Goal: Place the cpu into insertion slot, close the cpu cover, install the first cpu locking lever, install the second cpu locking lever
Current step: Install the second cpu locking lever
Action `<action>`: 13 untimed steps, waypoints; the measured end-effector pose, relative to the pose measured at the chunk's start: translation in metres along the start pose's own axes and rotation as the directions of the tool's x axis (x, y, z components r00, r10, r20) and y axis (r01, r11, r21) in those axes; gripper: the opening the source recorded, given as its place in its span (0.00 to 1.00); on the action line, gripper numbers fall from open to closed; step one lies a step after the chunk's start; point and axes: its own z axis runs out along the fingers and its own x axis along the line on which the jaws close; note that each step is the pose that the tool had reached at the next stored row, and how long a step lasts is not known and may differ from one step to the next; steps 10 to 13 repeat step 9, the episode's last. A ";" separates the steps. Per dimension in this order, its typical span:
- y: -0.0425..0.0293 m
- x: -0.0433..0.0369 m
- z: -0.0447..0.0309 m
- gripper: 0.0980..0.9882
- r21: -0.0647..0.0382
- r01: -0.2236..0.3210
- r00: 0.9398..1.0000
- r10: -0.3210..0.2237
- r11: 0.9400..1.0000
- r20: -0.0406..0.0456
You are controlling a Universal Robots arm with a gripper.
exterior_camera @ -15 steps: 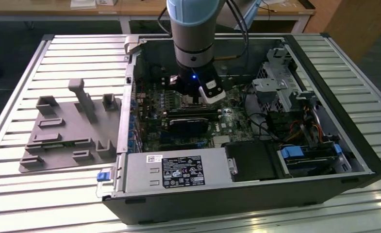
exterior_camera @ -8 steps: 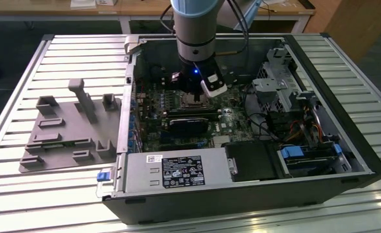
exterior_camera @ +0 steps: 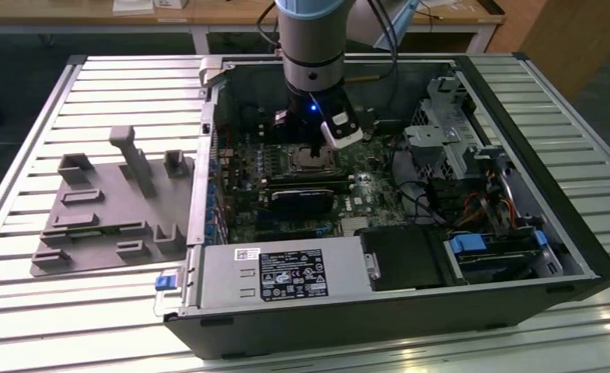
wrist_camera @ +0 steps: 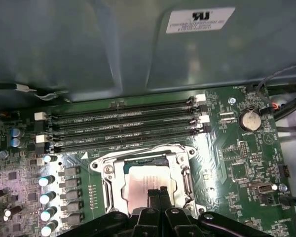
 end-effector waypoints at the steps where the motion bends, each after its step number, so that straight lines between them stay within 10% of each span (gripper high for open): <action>1: 0.0004 -0.0001 -0.0019 0.01 0.000 0.000 1.000 0.000 1.000 0.000; 13: 0.0008 -0.0003 -0.0042 0.01 0.000 0.000 1.000 0.000 1.000 0.000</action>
